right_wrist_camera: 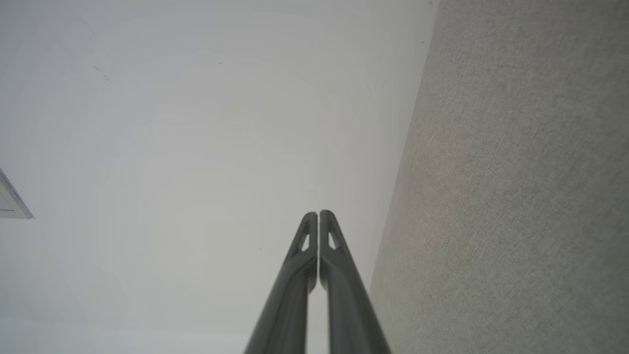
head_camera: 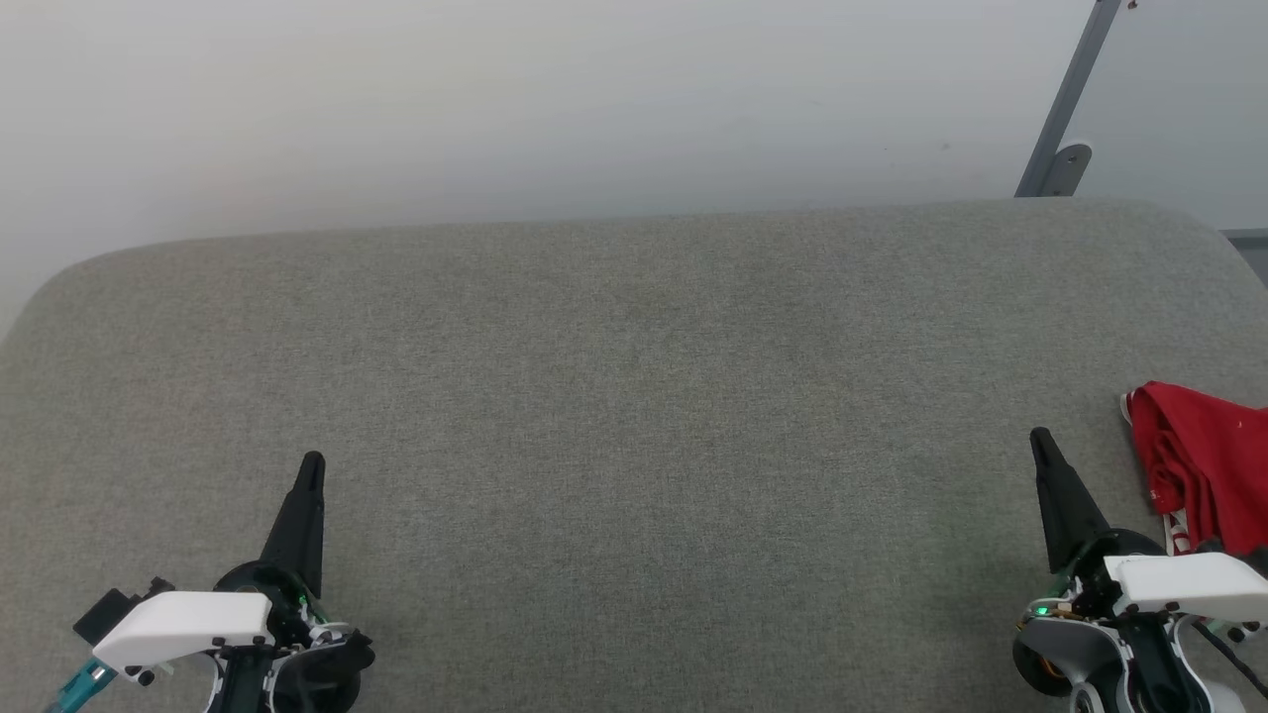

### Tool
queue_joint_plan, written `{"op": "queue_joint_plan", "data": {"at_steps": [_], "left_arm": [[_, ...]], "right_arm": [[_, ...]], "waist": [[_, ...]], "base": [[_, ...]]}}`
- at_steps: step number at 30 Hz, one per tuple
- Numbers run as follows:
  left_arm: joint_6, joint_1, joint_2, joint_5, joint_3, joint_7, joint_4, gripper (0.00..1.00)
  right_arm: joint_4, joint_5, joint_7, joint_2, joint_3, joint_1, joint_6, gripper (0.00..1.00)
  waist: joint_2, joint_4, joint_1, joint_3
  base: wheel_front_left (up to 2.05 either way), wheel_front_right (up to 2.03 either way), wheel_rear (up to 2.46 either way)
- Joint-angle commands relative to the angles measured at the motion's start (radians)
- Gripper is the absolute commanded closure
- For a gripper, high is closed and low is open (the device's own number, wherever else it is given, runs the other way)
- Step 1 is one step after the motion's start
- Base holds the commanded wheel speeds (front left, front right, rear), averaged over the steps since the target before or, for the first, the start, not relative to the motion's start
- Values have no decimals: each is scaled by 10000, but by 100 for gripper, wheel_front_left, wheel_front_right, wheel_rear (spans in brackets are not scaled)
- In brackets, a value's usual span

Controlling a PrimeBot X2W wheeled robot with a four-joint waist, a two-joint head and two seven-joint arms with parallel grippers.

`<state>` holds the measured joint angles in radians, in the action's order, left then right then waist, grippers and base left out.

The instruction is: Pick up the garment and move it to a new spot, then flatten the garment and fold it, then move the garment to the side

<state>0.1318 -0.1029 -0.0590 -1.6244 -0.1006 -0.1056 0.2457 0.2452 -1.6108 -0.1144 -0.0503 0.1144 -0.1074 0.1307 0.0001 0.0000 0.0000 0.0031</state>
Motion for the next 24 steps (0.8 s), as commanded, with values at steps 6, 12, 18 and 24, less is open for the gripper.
{"op": "queue_joint_plan", "data": {"at_steps": [6, 12, 18, 24], "left_arm": [[-22, -116, 17, 39, -58, -29, -5, 100], [-22, -118, 25, 52, -68, -41, -4, 100], [-22, -119, 33, 55, -78, -53, -4, 100], [-22, -121, 40, 67, -85, -57, -4, 100]], "right_arm": [[9, -38, -23, 13, -8, -43, 0, 100], [12, -39, -23, 13, -9, -43, 0, 100], [10, -39, -22, 13, -8, -43, 0, 100], [12, -39, -22, 13, -11, -43, 0, 100]], "waist": [[-1, 0, 0, 0], [-1, 0, 0, 0], [-1, 0, 0, 0], [-1, 0, 0, 0]], "base": [[0, 0, 0], [0, 0, 0], [0, 0, 0], [0, 0, 0]]}}
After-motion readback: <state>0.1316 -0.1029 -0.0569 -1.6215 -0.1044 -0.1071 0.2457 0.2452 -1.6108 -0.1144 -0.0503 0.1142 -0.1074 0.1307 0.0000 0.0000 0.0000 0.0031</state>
